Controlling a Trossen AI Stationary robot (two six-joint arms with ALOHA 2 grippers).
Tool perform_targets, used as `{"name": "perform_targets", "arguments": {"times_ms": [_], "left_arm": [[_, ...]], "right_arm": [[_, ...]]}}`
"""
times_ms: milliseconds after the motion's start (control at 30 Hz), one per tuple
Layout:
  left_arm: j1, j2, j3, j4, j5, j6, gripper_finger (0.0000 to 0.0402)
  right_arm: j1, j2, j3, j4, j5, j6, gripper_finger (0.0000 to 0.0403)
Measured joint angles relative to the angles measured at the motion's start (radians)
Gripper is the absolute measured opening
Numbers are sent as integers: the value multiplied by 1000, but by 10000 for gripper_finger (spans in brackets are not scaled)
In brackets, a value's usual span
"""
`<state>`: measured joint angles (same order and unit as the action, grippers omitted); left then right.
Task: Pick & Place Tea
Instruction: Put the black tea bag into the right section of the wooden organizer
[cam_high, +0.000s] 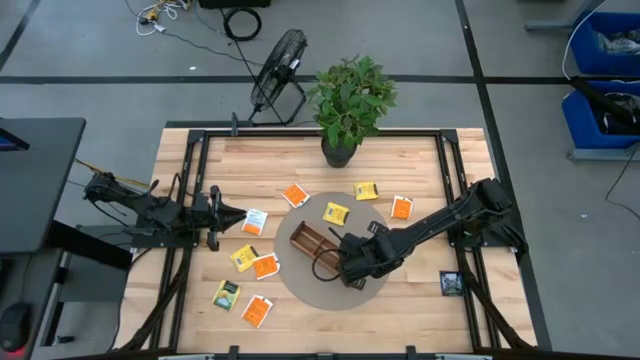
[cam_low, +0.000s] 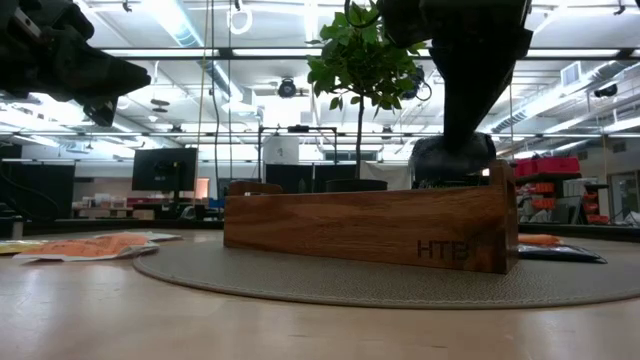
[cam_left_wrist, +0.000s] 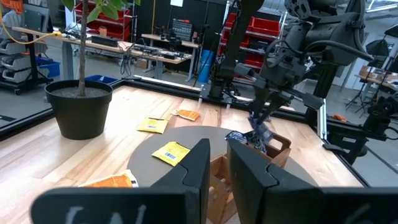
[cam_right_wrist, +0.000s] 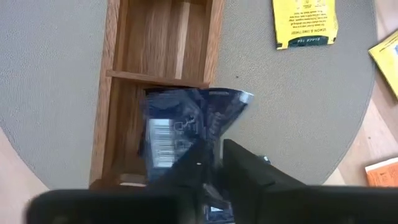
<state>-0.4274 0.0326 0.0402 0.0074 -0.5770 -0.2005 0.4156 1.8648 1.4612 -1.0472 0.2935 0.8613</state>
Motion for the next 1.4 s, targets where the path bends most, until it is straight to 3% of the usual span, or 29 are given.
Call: {"name": "perform_targets", "arguments": {"times_ms": [267, 467, 767, 1067, 1400], "left_arm": [[0, 0, 0, 0, 0, -3, 58], [0, 0, 0, 0, 0, -5, 58], [0, 0, 0, -2, 0, -5, 58], [0, 0, 0, -3, 0, -1, 58], [0, 0, 0, -4, 0, 2, 58]], "right_arm": [[-3, 0, 0, 6, 21, 21, 134], [2, 0, 0, 11, 45, -23, 156], [6, -13, 0, 2, 46, -74, 159], [-26, -19, -38, 118, -128, -161, 147], [-58, -19, -112, 176, -148, -178, 136]]}}
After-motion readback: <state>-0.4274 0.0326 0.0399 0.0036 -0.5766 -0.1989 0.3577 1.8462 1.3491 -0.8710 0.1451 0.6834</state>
